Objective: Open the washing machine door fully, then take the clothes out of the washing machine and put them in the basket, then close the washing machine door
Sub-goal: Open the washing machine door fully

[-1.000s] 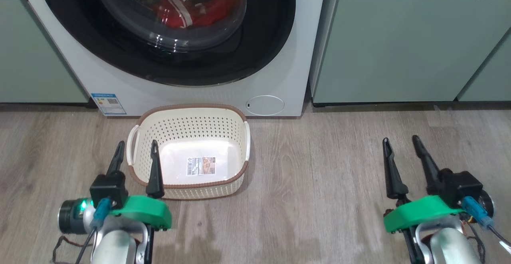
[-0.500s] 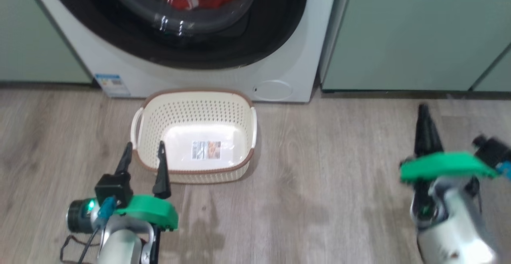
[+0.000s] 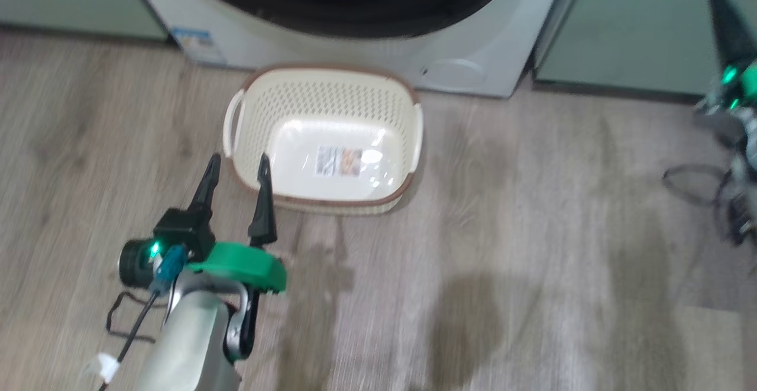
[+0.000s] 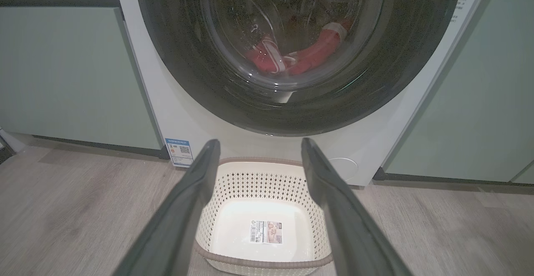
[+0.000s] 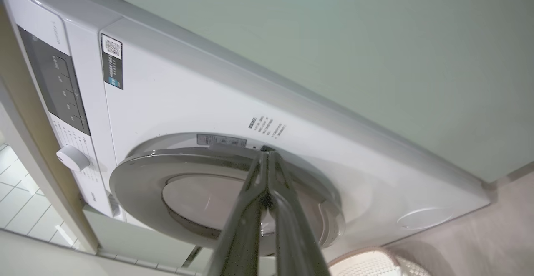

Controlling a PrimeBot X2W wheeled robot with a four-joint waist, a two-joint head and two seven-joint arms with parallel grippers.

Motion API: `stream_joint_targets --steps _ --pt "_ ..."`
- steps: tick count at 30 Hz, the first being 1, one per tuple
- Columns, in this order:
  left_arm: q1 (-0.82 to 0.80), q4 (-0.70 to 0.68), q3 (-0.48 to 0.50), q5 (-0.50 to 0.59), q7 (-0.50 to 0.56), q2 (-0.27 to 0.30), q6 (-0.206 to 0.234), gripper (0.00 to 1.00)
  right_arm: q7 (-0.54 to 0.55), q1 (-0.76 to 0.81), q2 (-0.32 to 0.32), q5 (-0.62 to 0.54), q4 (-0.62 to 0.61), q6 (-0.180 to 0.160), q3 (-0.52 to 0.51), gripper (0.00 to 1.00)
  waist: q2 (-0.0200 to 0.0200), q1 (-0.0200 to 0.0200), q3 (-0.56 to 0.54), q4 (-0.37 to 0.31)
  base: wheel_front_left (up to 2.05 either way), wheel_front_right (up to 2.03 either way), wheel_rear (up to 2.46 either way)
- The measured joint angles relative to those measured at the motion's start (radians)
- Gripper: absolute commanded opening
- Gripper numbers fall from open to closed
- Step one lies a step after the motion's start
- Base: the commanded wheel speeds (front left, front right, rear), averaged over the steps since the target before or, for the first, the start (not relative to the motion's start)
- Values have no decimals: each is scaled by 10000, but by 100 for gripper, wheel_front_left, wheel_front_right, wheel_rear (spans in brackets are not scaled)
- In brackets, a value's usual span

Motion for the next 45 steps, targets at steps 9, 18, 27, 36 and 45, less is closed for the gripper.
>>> stream_joint_targets --steps 9,18,27,36,45 --pt "-626 -290 -499 -416 -8 -36 232 100 2479 -1971 -713 894 268 0 17 0 0 0 1202 620 0 0 0" --pt "-1150 -562 -1089 -863 -8 -69 527 100 4383 -4090 -1360 882 859 0 395 0 0 0 2228 1353 0 0 0" --pt "-1181 -821 -1448 -1104 -8 -105 771 100 4949 -5611 -1526 424 1570 0 761 0 0 1 2887 1915 0 0 0" --pt "-1383 -926 -1689 -1315 -8 -113 848 100 5064 -6540 -1557 19 2084 0 1124 0 0 1 3195 2165 0 0 0" --pt "-1385 -961 -1720 -1325 -8 -117 930 100 5699 -6575 -1615 46 1962 -8 1425 0 0 1 3103 2249 0 0 0"
